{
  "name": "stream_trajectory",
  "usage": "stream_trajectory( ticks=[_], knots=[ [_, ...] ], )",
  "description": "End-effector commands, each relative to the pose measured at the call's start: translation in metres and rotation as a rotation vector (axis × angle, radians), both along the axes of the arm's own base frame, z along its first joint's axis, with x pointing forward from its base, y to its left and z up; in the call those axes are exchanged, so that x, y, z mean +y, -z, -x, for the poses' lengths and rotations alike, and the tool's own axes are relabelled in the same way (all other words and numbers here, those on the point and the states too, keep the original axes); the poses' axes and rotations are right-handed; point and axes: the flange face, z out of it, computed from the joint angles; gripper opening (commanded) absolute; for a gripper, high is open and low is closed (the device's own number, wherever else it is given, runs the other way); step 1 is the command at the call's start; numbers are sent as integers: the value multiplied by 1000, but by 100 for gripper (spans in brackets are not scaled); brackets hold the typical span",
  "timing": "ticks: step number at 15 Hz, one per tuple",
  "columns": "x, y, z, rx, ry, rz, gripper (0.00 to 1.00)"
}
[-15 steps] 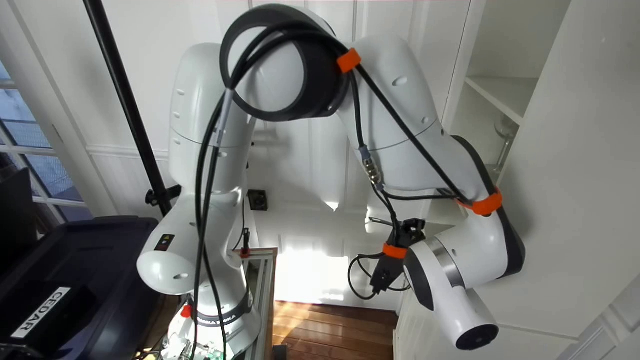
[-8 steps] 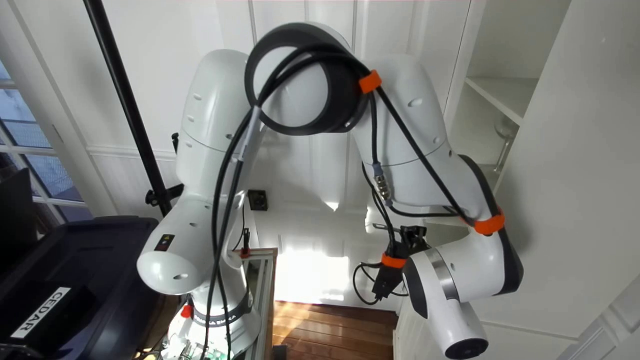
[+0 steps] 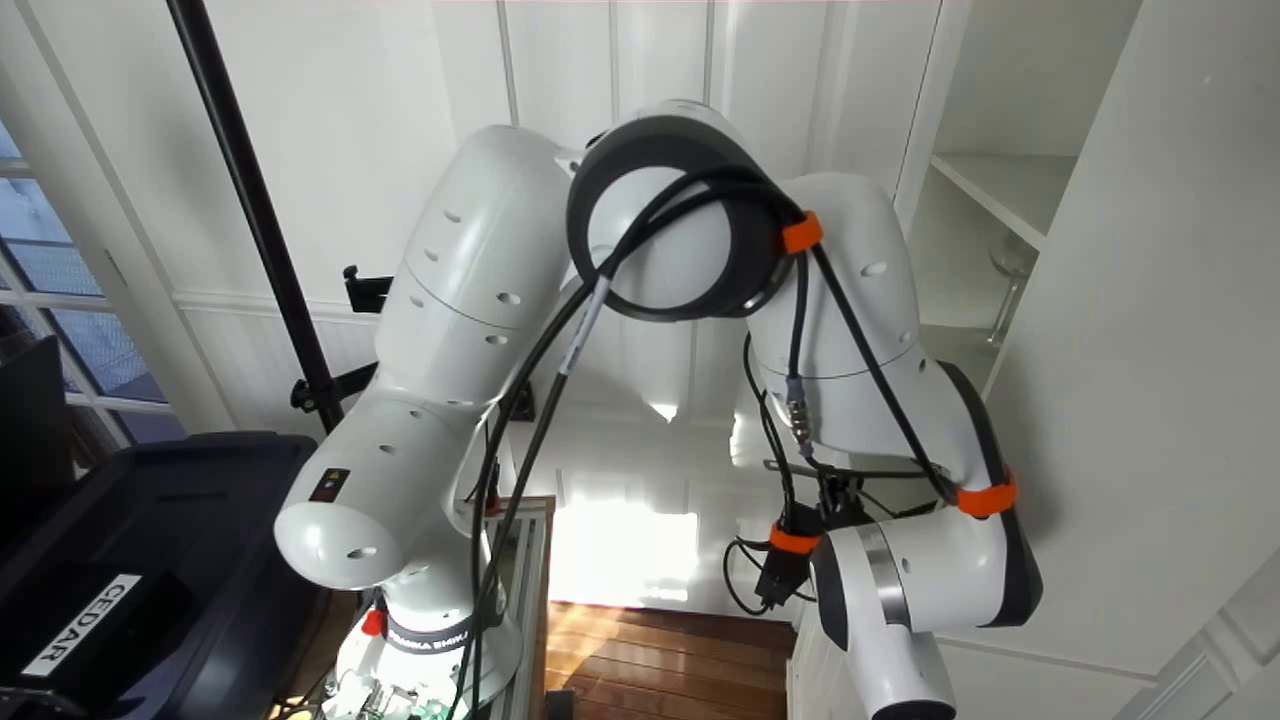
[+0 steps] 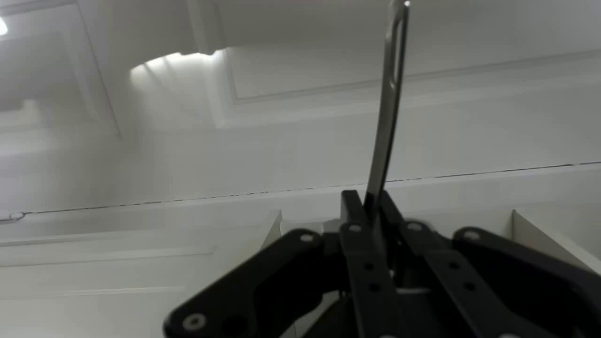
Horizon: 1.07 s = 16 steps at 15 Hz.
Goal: Pick up the spatula and place it on the bottom shelf
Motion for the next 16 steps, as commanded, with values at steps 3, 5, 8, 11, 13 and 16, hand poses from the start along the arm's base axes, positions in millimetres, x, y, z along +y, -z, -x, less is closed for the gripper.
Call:
stream_trajectory(
  ticks=[3,5,8,11,13,16],
  knots=[
    [1,17,-18,-4,90,-10,3],
    [0,20,-22,9,124,-9,3],
    [-1,26,-26,40,173,1,3],
    [-1,32,-27,78,218,29,4],
    [0,32,-30,83,239,24,0],
    [1,30,-31,79,260,13,20]
  ],
)
